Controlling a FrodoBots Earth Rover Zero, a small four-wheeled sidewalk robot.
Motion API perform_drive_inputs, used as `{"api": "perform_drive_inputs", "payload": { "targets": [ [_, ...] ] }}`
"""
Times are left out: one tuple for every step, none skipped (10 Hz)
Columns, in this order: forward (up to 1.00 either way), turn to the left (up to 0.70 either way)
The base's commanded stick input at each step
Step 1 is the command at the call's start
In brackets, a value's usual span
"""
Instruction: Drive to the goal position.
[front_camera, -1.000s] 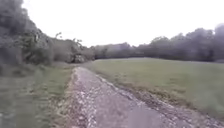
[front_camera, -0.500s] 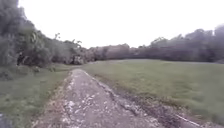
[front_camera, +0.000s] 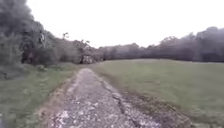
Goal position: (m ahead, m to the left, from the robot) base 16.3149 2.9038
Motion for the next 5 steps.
{"api": "perform_drive_inputs", "payload": {
  "targets": [
    [1.0, 0.27],
    [1.0, 0.27],
    [1.0, 0.27],
    [1.0, 0.18],
    [1.0, 0.01]
  ]
}}
